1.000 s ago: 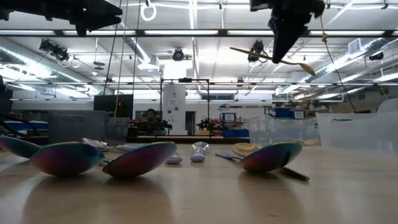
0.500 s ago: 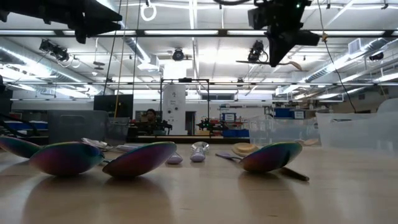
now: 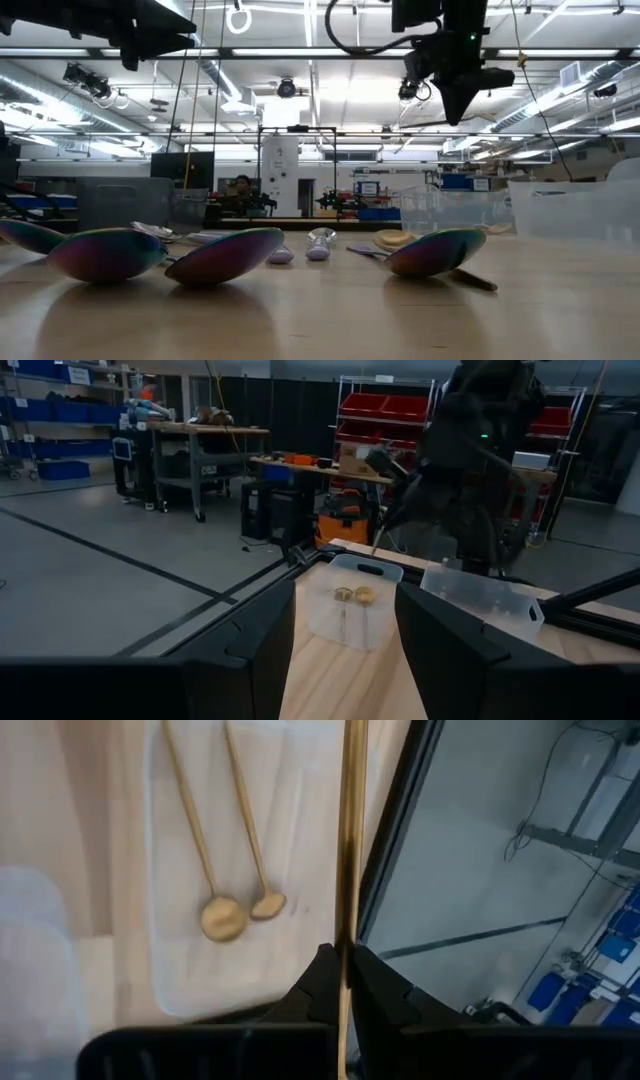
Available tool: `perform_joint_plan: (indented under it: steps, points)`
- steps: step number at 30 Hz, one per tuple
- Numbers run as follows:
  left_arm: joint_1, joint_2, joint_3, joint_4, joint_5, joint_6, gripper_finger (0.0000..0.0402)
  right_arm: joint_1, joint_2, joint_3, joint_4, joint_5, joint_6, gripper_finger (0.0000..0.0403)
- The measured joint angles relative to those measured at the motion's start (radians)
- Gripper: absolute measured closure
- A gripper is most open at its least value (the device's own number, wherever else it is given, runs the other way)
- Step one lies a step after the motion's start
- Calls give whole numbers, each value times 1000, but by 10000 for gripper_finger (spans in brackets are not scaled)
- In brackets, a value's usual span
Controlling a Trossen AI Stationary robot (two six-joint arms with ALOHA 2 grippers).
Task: Sort silverware by color (type)
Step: Put the gold spoon into the top transparent bin
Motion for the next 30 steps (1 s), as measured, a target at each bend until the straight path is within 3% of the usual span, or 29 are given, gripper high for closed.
perform_joint_plan:
  steps: [6,13,19,30]
  points:
    - [0,0,0,0,0,1,219,-79,0,0,-1,-18,-146,385]
    - [0,0,0,0,0,27,219,-182,0,-3,-13,-123,-321,385]
    - [1,0,0,1,0,27,219,-252,0,-110,27,-141,-455,386]
    - [2,0,0,2,-1,40,219,-278,0,-336,397,-174,-615,386]
